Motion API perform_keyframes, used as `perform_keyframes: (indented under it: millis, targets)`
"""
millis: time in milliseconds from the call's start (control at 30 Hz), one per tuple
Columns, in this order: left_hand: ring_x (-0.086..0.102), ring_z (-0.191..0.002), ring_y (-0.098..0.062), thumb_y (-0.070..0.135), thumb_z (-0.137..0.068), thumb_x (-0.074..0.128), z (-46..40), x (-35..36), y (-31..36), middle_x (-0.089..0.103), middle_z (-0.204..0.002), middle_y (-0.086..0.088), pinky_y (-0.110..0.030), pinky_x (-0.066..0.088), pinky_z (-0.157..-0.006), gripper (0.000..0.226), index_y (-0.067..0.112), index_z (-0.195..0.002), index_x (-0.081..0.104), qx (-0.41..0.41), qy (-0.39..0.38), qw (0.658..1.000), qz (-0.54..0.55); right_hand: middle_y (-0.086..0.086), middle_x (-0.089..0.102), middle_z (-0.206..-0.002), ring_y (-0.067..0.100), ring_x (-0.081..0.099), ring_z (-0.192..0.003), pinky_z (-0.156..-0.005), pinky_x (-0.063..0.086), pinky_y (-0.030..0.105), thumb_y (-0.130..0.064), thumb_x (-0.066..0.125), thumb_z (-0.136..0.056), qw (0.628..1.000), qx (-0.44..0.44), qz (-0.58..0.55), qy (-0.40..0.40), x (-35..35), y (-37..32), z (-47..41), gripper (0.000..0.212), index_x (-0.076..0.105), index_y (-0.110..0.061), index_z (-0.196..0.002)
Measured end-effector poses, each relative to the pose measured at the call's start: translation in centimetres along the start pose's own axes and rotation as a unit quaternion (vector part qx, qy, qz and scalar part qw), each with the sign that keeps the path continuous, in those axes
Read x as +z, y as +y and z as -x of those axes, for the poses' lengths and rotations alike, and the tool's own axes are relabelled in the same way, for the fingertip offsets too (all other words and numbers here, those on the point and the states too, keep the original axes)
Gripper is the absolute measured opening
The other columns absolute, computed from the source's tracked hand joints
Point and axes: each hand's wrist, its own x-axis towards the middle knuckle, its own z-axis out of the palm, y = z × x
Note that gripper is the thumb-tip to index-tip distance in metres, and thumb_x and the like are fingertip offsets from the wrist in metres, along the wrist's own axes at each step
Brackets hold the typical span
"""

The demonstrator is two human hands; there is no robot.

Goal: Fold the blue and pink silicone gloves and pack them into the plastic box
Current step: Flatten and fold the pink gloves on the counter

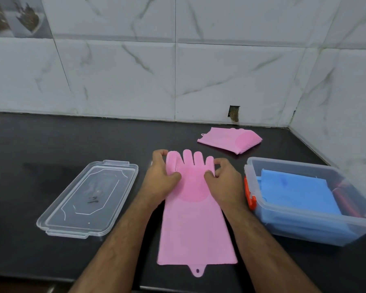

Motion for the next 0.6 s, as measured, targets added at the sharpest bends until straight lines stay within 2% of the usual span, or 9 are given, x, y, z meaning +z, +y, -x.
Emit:
perform_keyframes:
  millis: [100, 167, 200, 300, 367, 400, 433, 500, 600]
  targets:
    - [0.060, -0.116, -0.024, 0.013, -0.078, 0.066, 0.0, 0.6, -0.1, 0.058, -0.131, -0.003, -0.047, 0.053, -0.100, 0.072, 0.024, -0.141, 0.033, 0.015, -0.013, 1.000, -0.017, 0.009, 0.068, -0.109, 0.018, 0.059, -0.088, -0.078, 0.042, 0.025, -0.016, 0.067, -0.090, 0.999, 0.003, 0.048, 0.009, -1.0, 0.5, -0.4, 0.040, 0.061, -0.013, -0.130]
    - [0.042, -0.132, -0.021, 0.010, -0.079, 0.069, -0.3, 0.9, -0.4, 0.044, -0.146, 0.000, -0.038, 0.040, -0.110, 0.079, 0.022, -0.148, 0.032, 0.056, 0.015, 0.995, -0.082, 0.010, 0.061, -0.118, 0.022, 0.060, -0.098, -0.090, 0.049, 0.031, -0.023, 0.070, -0.090, 0.996, -0.016, 0.085, 0.015, -1.2, 0.7, -0.5, 0.038, 0.064, -0.015, -0.127]
    - [0.034, -0.136, -0.021, 0.011, -0.080, 0.068, -0.4, 1.0, -0.5, 0.037, -0.151, 0.001, -0.037, 0.033, -0.113, 0.081, 0.022, -0.151, 0.031, 0.085, 0.030, 0.989, -0.116, 0.010, 0.059, -0.120, 0.024, 0.061, -0.102, -0.095, 0.050, 0.035, -0.030, 0.070, -0.092, 0.995, -0.020, 0.092, 0.025, -1.1, 0.7, -0.6, 0.036, 0.067, -0.017, -0.125]
    - [0.028, -0.144, -0.017, 0.024, -0.089, 0.060, -1.3, 1.5, -0.7, 0.034, -0.159, 0.005, -0.041, 0.023, -0.117, 0.069, 0.028, -0.154, 0.037, 0.147, 0.029, 0.976, -0.161, 0.007, 0.056, -0.116, 0.028, 0.061, -0.106, -0.100, 0.049, 0.041, -0.039, 0.065, -0.095, 0.995, 0.008, 0.038, 0.092, -0.7, 0.8, -1.6, 0.029, 0.072, -0.018, -0.114]
    - [0.027, -0.149, -0.016, 0.034, -0.098, 0.058, -2.1, 1.8, -0.8, 0.037, -0.161, 0.006, -0.043, 0.022, -0.117, 0.055, 0.030, -0.151, 0.045, 0.147, 0.018, 0.969, -0.196, 0.007, 0.055, -0.119, 0.028, 0.059, -0.109, -0.100, 0.044, 0.033, -0.035, 0.063, -0.096, 0.990, 0.029, 0.017, 0.141, -0.6, 1.0, -2.9, 0.024, 0.073, -0.017, -0.110]
    - [0.028, -0.150, -0.016, 0.040, -0.100, 0.057, -2.6, 1.9, -0.8, 0.038, -0.160, 0.006, -0.043, 0.023, -0.117, 0.051, 0.029, -0.150, 0.048, 0.143, 0.008, 0.965, -0.222, 0.009, 0.054, -0.127, 0.027, 0.057, -0.113, -0.097, 0.039, 0.029, -0.033, 0.062, -0.098, 0.988, 0.033, 0.039, 0.147, -0.6, 1.2, -3.8, 0.024, 0.073, -0.016, -0.110]
    - [0.029, -0.150, -0.015, 0.044, -0.100, 0.056, -3.0, 2.1, -0.9, 0.040, -0.160, 0.007, -0.043, 0.023, -0.118, 0.050, 0.028, -0.148, 0.051, 0.142, -0.006, 0.958, -0.250, 0.010, 0.050, -0.138, 0.027, 0.052, -0.120, -0.096, 0.035, 0.029, -0.034, 0.060, -0.099, 0.987, 0.035, 0.069, 0.139, -0.6, 1.3, -4.7, 0.026, 0.073, -0.016, -0.112]
    - [0.033, -0.149, -0.014, 0.047, -0.100, 0.055, -3.5, 2.3, -0.9, 0.044, -0.158, 0.008, -0.043, 0.025, -0.121, 0.049, 0.026, -0.144, 0.056, 0.144, -0.032, 0.946, -0.290, 0.008, 0.035, -0.158, 0.029, 0.038, -0.137, -0.107, 0.032, 0.039, -0.044, 0.052, -0.102, 0.987, 0.036, 0.126, 0.093, -0.5, 1.6, -6.3, 0.036, 0.073, -0.020, -0.118]
    - [0.039, -0.145, -0.013, 0.048, -0.098, 0.057, -3.9, 2.4, -0.9, 0.047, -0.156, 0.009, -0.043, 0.029, -0.120, 0.050, 0.025, -0.143, 0.058, 0.140, -0.036, 0.947, -0.286, 0.003, 0.019, -0.168, 0.032, 0.026, -0.146, -0.115, 0.024, 0.051, -0.061, 0.033, -0.103, 0.978, 0.030, 0.205, 0.017, -0.2, 1.8, -7.9, 0.054, 0.069, -0.031, -0.128]
